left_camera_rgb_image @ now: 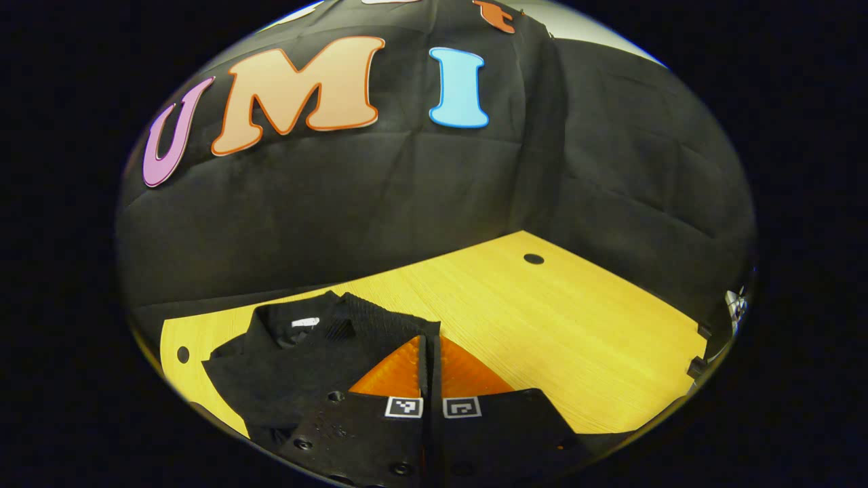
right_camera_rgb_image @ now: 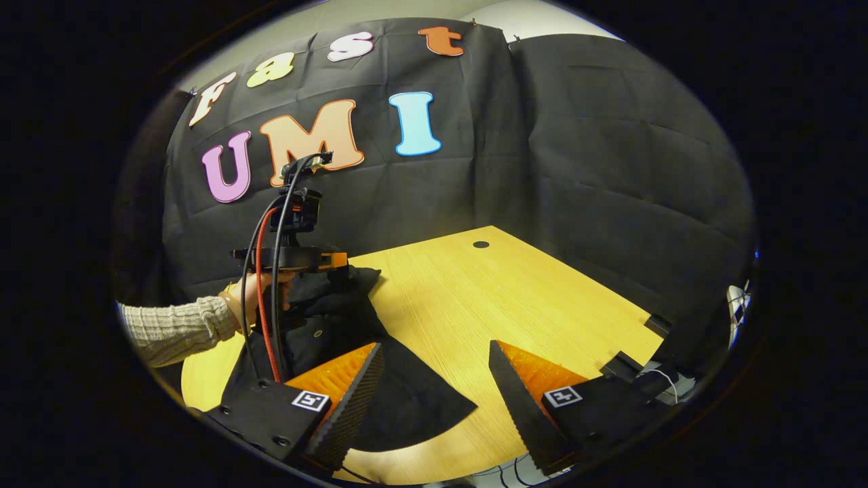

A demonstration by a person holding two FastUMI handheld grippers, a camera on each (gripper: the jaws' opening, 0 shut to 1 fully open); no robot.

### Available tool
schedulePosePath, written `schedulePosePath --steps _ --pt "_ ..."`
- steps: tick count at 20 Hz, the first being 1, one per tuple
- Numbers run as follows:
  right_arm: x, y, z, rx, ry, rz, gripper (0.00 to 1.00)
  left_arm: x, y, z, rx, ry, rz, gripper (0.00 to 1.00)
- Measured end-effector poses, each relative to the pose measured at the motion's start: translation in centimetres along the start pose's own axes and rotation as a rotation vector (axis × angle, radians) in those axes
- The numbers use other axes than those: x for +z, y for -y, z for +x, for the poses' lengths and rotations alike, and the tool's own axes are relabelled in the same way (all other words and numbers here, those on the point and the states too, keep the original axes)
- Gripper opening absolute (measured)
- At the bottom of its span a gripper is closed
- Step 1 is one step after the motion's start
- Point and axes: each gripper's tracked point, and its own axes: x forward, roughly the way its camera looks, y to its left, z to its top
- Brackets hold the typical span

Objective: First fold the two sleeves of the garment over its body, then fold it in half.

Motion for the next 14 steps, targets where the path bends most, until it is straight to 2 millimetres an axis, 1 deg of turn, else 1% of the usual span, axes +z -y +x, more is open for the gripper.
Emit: schedulePosePath --steps 2,3,4,5,7,8,9,10,11,12,14 --pt "0.0 0.2 -0.3 -0.009 0.005 -0.002 0.96 -0.4 -0.1 0.3 0.008 -0.008 -0.010 0.00" --pt "-0.2 0.2 -0.3 -0.011 0.007 -0.004 0.96 -0.4 0.2 0.3 0.001 -0.005 -0.015 0.00" --pt "-0.4 0.2 -0.3 -0.013 0.006 -0.008 0.99 0.0 0.3 0.3 0.006 0.006 -0.019 0.04" --pt "-0.7 0.2 -0.3 -0.010 0.002 -0.010 0.99 0.0 0.6 0.1 -0.002 0.011 -0.023 0.15" --pt "-1.1 -0.3 -0.1 0.006 -0.003 -0.014 0.99 0.3 0.6 -0.4 0.009 0.015 -0.020 0.50" --pt "-1.3 -0.5 -0.1 0.017 -0.006 -0.018 0.96 0.4 0.5 -0.8 0.020 0.019 -0.019 0.67" --pt "-1.6 -0.8 0.1 0.029 -0.007 -0.024 0.99 0.7 0.5 -1.4 0.027 0.028 -0.019 0.84" --pt "-1.7 -1.0 0.1 0.043 -0.008 -0.029 0.99 1.1 0.3 -2.2 0.035 0.042 -0.019 0.84" --pt "-1.8 -1.2 0.2 0.060 -0.011 -0.033 0.96 1.8 0.1 -3.0 0.049 0.066 -0.020 0.84" --pt "-1.8 -1.4 0.2 0.076 -0.012 -0.038 0.99 2.8 -0.4 -4.1 0.066 0.097 -0.023 0.84" --pt "-1.8 -1.7 0.4 0.117 -0.014 -0.058 0.99 5.1 -1.5 -7.4 0.110 0.179 -0.012 0.86"
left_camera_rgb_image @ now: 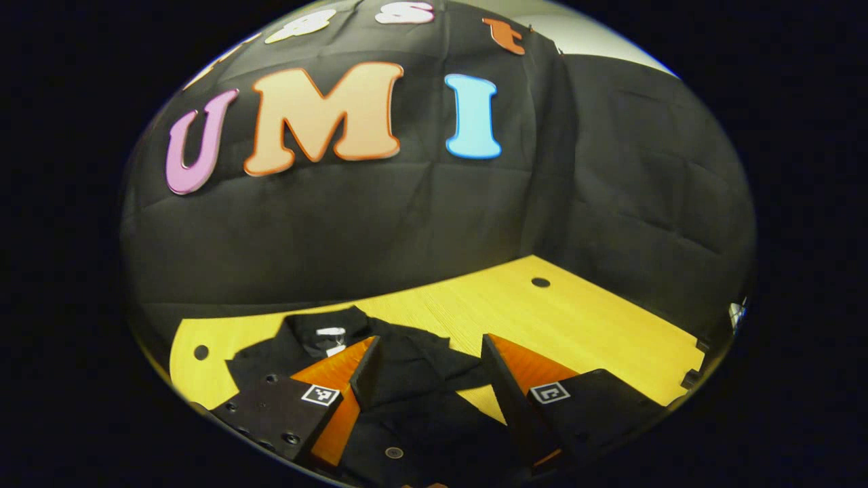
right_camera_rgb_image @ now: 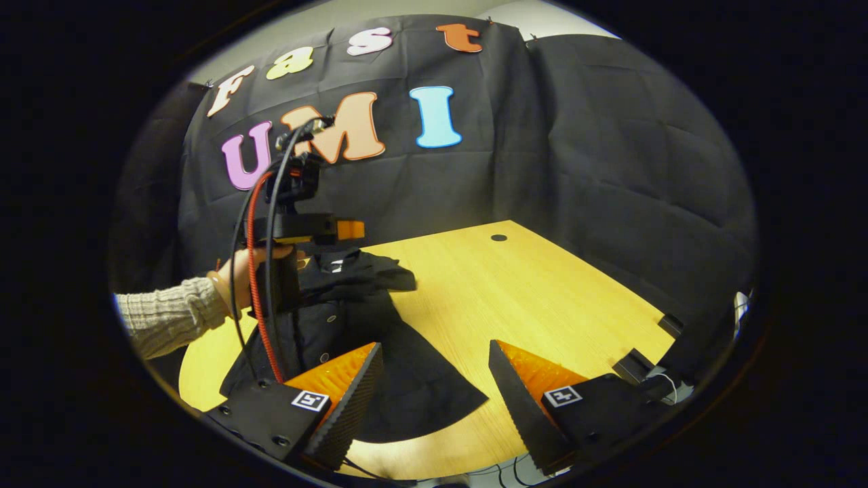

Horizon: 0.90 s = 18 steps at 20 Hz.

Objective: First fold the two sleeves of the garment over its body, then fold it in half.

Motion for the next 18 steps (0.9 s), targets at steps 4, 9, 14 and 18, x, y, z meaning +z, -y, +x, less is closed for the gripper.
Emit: schedulePosePath --steps 4,9,14,18 --pt "-0.4 -0.1 1.0 0.085 -0.022 -0.048 0.99 4.8 -3.0 -6.0 0.072 0.167 0.024 0.90" --pt "-0.4 0.0 1.6 0.190 -0.043 -0.111 0.99 5.1 -8.0 -14.4 0.264 0.241 -0.008 0.91" --pt "-1.3 0.0 2.1 0.269 -0.061 -0.167 0.99 0.2 -11.3 -21.4 0.456 0.215 -0.085 0.93" --pt "-3.0 -0.5 3.0 0.313 -0.096 -0.183 0.99 -7.0 -12.1 -25.2 0.546 0.090 -0.119 0.92"
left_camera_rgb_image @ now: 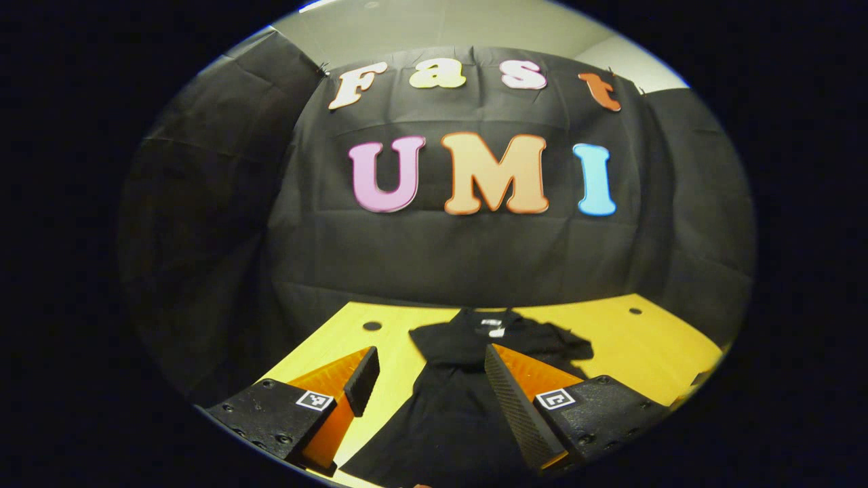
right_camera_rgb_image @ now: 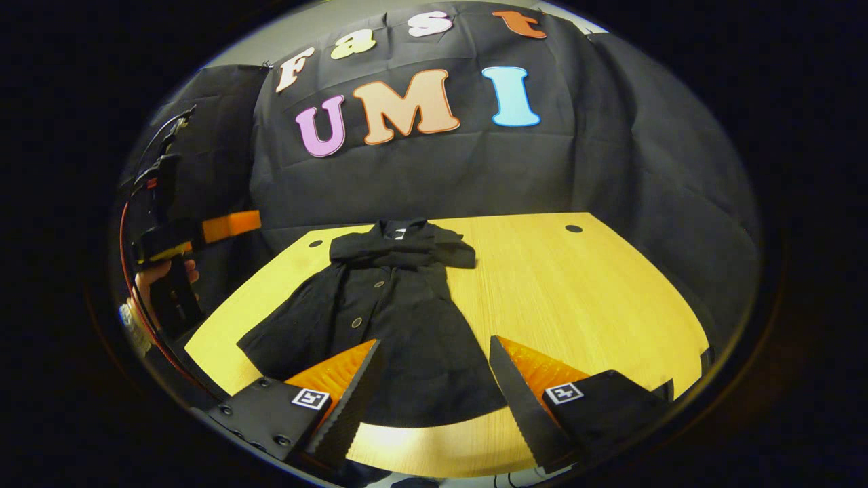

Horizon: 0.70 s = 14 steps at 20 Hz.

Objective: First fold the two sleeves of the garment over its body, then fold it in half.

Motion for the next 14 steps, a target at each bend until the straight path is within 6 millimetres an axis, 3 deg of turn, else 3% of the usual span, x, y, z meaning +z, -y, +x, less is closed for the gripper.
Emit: schedulePosePath --steps 8,13,14 --pt "-3.6 0.5 3.1 0.032 -0.076 -0.023 0.99 -11.9 -1.7 -4.3 0.052 -0.221 0.039 0.94" --pt "-5.9 2.0 4.8 0.001 -0.121 -0.049 0.99 -17.2 -1.2 -5.2 0.030 -0.326 0.073 0.93" --pt "-6.5 2.2 5.0 -0.006 -0.133 -0.054 0.95 -18.3 -1.1 -5.5 0.025 -0.359 0.075 0.93"
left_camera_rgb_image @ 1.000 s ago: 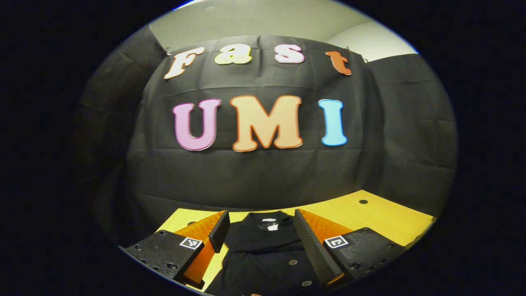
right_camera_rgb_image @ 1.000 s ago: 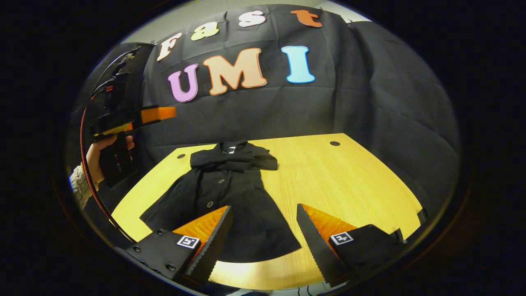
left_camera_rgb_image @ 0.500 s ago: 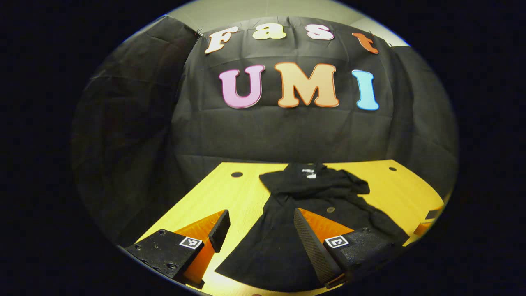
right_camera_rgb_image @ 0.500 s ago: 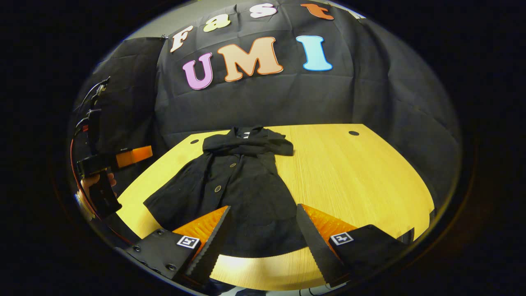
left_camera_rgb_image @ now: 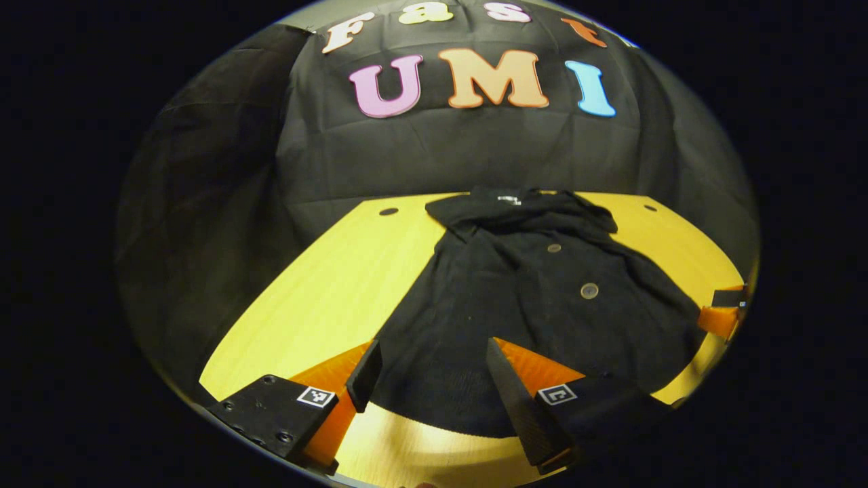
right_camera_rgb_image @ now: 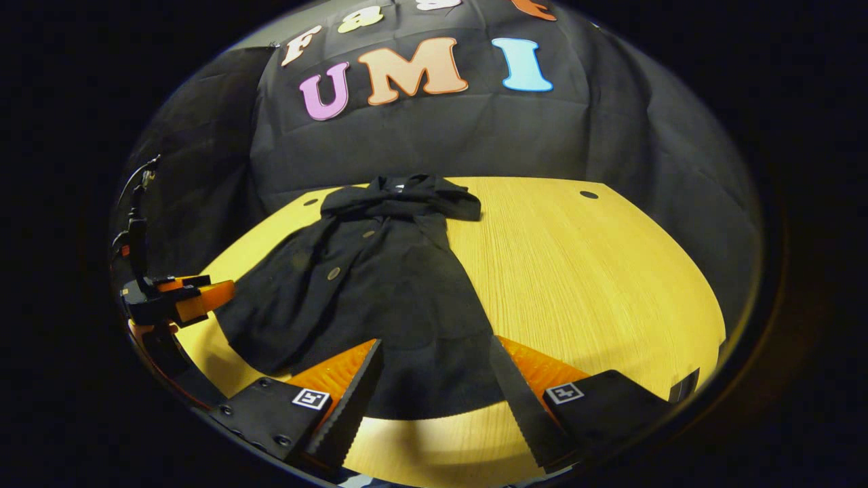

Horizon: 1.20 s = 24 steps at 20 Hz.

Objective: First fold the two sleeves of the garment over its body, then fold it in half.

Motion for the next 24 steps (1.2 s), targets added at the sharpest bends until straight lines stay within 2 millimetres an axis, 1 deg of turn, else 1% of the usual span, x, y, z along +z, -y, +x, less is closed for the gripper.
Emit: schedulePosePath --steps 1,2,4,5,6,7,8,9,10,11,12,13,16,17,20,21,22,23,24 --pt "-0.4 0.0 0.2 -0.001 -0.010 0.001 0.95 -0.7 0.1 0.1 -0.003 -0.020 0.000 0.92" --pt "-0.8 0.0 0.2 -0.001 -0.018 0.005 0.99 -1.1 0.0 0.0 -0.002 -0.029 0.001 0.93" --pt "-1.2 -0.2 0.5 0.003 -0.032 0.014 0.99 -2.0 -0.3 0.1 0.003 -0.045 0.001 0.93" --pt "-1.5 -0.3 0.7 0.006 -0.042 0.018 0.95 -2.5 -0.4 0.0 0.002 -0.054 -0.003 0.93" --pt "-2.0 -0.4 0.8 0.007 -0.052 0.019 0.99 -3.1 -0.5 0.0 0.000 -0.066 -0.002 0.93" --pt "-2.3 -0.4 0.9 0.007 -0.061 0.016 0.99 -3.6 -0.6 0.0 -0.003 -0.080 0.007 0.93" --pt "-2.6 -0.5 0.9 0.007 -0.069 0.012 0.99 -3.5 -0.6 -0.2 -0.009 -0.068 0.010 0.93" --pt "-2.6 -0.5 0.9 0.005 -0.068 0.005 0.99 -3.4 -0.7 0.0 -0.010 -0.057 0.017 0.94" --pt "-2.6 -0.5 0.9 0.004 -0.070 -0.003 0.99 -3.5 -0.8 0.1 -0.016 -0.072 0.027 0.93" --pt "-2.7 -0.5 1.0 0.002 -0.069 -0.013 0.96 -3.5 -0.7 0.1 -0.029 -0.059 0.030 0.95" --pt "-2.7 -0.5 1.1 -0.001 -0.070 -0.028 0.99 -3.8 -0.6 0.1 -0.045 -0.061 0.033 0.96" --pt "-2.7 -0.5 1.1 -0.003 -0.068 -0.039 0.99 -3.6 -0.5 0.2 -0.051 -0.046 0.036 0.94" --pt "-2.8 -0.5 1.1 -0.003 -0.065 -0.036 1.00 -3.7 -0.6 0.4 -0.060 -0.023 0.013 0.94" --pt "-2.8 -0.6 1.1 -0.004 -0.063 -0.033 0.99 -3.9 -0.6 0.4 -0.063 -0.014 -0.005 0.92" --pt "-2.8 -0.7 1.2 -0.013 -0.053 -0.031 0.99 -3.9 -0.1 0.3 -0.069 0.013 -0.028 0.90" --pt "-2.9 -0.9 1.2 -0.010 -0.050 -0.032 0.94 -4.1 0.0 0.4 -0.063 0.009 -0.025 0.88" --pt "-2.9 -1.4 1.2 -0.003 -0.049 -0.031 0.95 -4.1 0.0 0.4 -0.061 0.006 -0.018 0.84" --pt "-3.0 -1.8 1.3 0.001 -0.048 -0.039 0.82 -4.1 0.3 0.4 -0.074 0.002 -0.022 0.83" --pt "-3.0 -1.9 1.2 -0.005 -0.045 -0.050 0.75 -4.2 0.6 0.4 -0.082 0.001 -0.028 0.76"
